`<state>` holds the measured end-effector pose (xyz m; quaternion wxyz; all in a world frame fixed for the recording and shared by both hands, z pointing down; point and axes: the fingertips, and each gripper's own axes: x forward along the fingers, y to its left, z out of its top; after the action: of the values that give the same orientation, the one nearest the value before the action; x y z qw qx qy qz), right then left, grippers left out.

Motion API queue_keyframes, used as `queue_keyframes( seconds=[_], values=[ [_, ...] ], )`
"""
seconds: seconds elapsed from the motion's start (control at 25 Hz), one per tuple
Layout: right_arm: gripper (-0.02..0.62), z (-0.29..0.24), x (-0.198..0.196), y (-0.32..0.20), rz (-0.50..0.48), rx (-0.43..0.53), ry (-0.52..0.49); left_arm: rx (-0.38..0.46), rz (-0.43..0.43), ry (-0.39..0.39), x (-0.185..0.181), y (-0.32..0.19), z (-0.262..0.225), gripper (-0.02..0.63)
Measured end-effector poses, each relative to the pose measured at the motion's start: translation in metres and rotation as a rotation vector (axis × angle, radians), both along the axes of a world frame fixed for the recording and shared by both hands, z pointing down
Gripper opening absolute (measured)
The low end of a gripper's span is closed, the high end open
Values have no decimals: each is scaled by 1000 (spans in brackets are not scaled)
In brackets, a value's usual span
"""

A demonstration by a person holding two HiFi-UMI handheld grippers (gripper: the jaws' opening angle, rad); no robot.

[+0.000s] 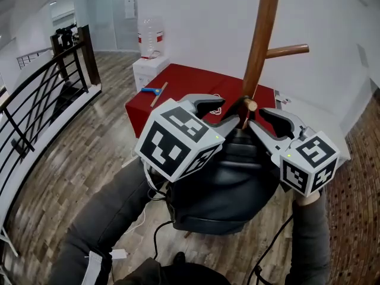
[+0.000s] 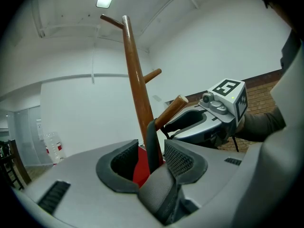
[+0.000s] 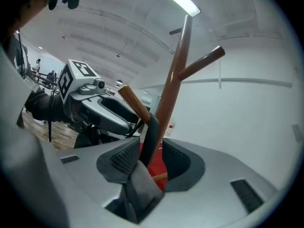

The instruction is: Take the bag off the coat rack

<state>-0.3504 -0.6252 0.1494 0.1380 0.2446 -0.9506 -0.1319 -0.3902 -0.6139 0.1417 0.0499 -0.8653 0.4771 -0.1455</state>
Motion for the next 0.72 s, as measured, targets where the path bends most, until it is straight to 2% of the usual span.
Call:
queue_keyframes(
  seconds=[0.28,0.36,0.44,0.72],
  values=[
    [132,-2,-2,-1,16,5,9,-1,-4,-26,2,-10,1,160],
    [89,2,-7,-3,18,19,20,-1,6,-26,-1,-15,5,122],
    [72,5,-11,-8,26,27,26,0,17,-31,-2,-20,8,85],
    [44,-2,-4,-2,39,25,2,-13,56,-29,5,-16,2,46]
  ],
)
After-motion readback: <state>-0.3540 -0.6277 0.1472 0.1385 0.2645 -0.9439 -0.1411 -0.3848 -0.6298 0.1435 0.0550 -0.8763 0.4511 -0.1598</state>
